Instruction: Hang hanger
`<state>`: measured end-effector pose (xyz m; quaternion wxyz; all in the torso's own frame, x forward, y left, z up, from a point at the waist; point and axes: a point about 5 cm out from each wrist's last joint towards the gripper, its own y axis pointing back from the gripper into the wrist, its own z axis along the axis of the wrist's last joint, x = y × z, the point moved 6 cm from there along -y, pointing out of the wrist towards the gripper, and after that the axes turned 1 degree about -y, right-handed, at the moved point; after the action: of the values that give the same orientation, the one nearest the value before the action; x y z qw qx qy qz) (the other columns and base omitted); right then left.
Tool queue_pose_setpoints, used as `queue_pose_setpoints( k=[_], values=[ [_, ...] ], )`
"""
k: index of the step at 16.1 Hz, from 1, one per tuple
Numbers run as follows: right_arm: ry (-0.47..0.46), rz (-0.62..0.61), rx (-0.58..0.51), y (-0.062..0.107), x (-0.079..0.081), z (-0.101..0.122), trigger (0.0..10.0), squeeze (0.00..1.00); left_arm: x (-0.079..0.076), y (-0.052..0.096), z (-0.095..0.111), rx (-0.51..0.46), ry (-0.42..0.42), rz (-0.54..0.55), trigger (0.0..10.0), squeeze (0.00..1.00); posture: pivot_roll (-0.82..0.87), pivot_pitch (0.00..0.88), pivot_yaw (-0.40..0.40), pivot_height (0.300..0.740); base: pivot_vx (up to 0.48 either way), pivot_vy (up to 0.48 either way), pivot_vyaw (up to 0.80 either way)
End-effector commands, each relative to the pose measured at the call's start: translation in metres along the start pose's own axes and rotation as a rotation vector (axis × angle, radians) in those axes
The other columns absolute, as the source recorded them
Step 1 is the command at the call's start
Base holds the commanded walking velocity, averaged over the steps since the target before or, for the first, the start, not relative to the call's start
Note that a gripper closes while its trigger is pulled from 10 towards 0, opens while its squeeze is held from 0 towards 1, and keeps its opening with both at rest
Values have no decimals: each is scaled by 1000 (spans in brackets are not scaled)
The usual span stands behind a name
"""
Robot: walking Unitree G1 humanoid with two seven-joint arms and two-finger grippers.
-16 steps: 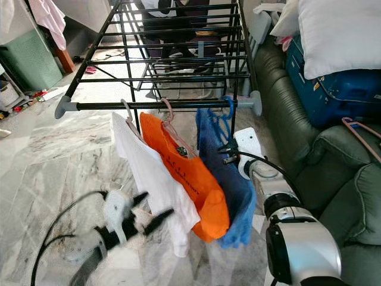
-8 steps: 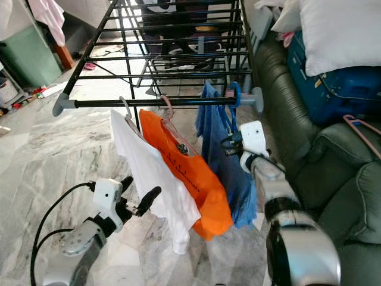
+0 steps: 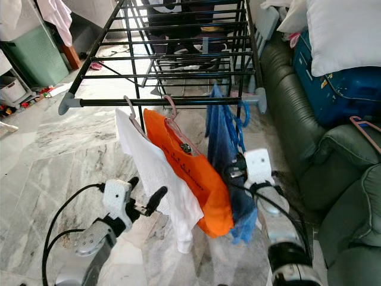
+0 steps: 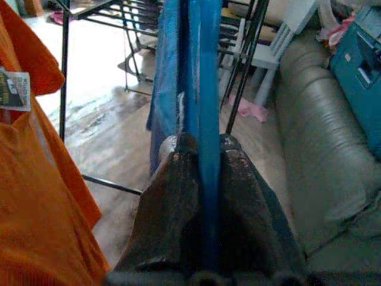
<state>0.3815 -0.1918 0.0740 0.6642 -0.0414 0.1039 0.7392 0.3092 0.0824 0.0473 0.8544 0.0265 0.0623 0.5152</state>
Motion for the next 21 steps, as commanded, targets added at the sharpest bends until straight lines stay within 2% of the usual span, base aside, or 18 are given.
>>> queue_pose_setpoints(
  k=[1, 5, 6, 8, 10, 11, 13, 14, 15, 18, 20, 21],
  values=[
    [19, -10, -35, 0, 3, 12, 0, 0, 5, -2, 0, 7, -27, 4, 10000, 0, -148, 18, 109, 740, 0, 0, 0],
    [46, -55, 29, 15, -1, -9, 0, 0, 6, -4, -1, 7, -33, 12, 10000, 0, -154, 13, 105, 740, 0, 0, 0],
    [77, -66, 65, 22, -3, -22, 0, 0, 5, -3, -3, 11, -33, 13, 10000, 0, -155, 13, 104, 740, 0, 0, 0],
    [81, -85, 113, 37, -3, -42, 0, 0, 2, -4, -5, 17, -49, 14, 10000, 0, -154, 9, 101, 740, 0, 0, 0],
    [80, -125, 135, 51, -4, -51, 0, 0, 2, -4, -4, 12, -66, 15, 10000, 0, -159, 7, 104, 740, 0, 0, 0],
    [80, -164, 129, 60, -7, -52, 0, 0, 8, -4, -5, 22, -72, 48, 10000, 0, -161, 7, 107, 740, 0, 0, 0],
    [61, -178, 115, 66, -6, -52, 0, 0, 21, -3, -11, 60, -96, 121, 10000, 0, -169, 8, 116, 740, 0, 0, 0],
    [30, -189, 100, 68, -4, -49, 549, 0, 30, 1, -16, 83, -117, 169, 10000, 0, -178, 7, 123, 740, 0, 0, 0],
    [-6, -199, 65, 70, 0, -40, 10000, 0, 44, 7, -24, 126, -130, 245, 10000, 0, -183, 5, 129, 740, 0, 0, 0],
    [-97, -221, 1, 75, 5, -21, 10000, 0, 72, 21, -28, 153, -121, 395, 10000, 0, -183, 8, 139, 740, 0, 0, 0],
    [-108, -216, 4, 77, 7, -21, 10000, 0, 81, 28, -30, 149, -139, 444, 10000, 0, -182, 10, 138, 740, 0, 0, 0],
    [-120, -203, 8, 77, 9, -21, 10000, 0, 83, 34, -37, 172, -152, 460, 10000, 0, -179, 5, 134, 740, 0, 0, 0]
  ],
)
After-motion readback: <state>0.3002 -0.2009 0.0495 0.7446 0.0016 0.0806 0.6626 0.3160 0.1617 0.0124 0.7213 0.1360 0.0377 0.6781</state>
